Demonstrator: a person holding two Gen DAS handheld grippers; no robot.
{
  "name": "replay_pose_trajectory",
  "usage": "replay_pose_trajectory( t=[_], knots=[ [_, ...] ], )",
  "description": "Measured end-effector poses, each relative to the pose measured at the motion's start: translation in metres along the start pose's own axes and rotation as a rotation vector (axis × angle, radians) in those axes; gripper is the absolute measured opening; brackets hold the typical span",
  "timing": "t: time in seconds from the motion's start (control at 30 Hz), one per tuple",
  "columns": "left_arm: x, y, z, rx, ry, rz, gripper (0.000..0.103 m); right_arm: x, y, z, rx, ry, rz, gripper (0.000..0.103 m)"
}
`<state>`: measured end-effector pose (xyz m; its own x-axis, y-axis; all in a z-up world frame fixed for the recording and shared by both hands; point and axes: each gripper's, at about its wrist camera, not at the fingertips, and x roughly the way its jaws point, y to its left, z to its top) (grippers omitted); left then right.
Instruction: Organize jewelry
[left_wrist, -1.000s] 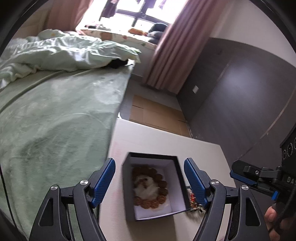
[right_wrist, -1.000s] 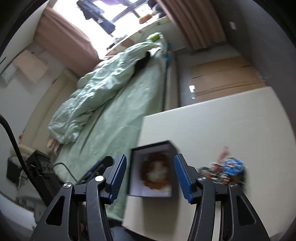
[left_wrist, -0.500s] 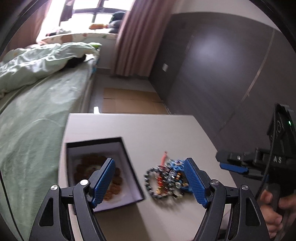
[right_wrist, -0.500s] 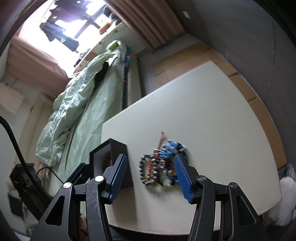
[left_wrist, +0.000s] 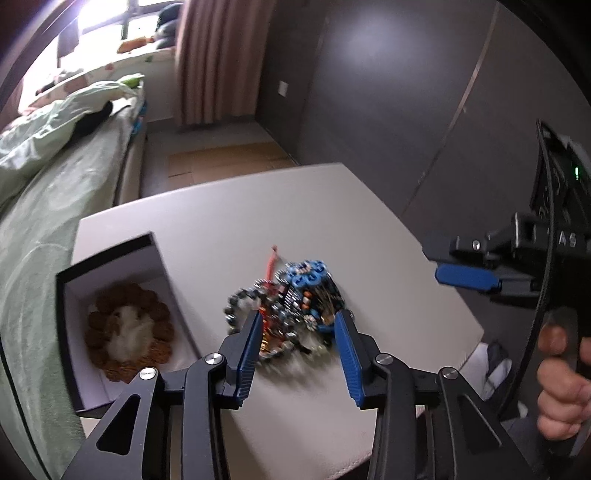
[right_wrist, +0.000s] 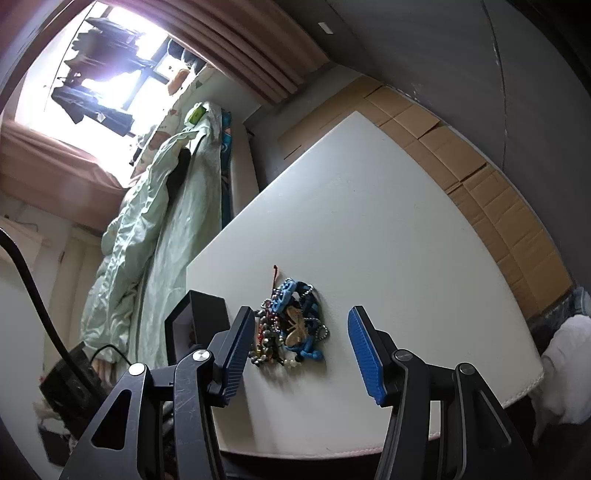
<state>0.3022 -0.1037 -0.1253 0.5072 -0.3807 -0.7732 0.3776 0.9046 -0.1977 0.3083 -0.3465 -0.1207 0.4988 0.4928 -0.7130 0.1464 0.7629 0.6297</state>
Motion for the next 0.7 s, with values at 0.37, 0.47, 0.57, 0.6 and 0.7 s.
replay_pose_trajectory(
  t=[0.37,0.47,0.57,0.6,0.7],
  knots=[
    [0.036,-0.002,-0.004,0.016,0.099,0.054,0.026,0.002,-0.008,-0.007,0.022,0.011,0.016,0.054],
    [0.044,-0.005,-0.004,0.028,0.114,0.082,0.026,0.003,-0.010,-0.006,0.027,0.013,0.016,0.054],
    [0.053,-0.006,-0.004,0.028,0.140,0.094,0.026,0.004,-0.011,-0.007,0.030,0.017,0.019,0.054],
    [0.054,-0.006,-0.005,0.028,0.143,0.098,0.023,0.005,-0.010,-0.007,0.029,0.021,0.021,0.054],
    [0.061,-0.004,-0.003,0.021,0.155,0.118,0.011,0.008,-0.008,-0.006,0.026,0.031,0.027,0.054]
  ],
)
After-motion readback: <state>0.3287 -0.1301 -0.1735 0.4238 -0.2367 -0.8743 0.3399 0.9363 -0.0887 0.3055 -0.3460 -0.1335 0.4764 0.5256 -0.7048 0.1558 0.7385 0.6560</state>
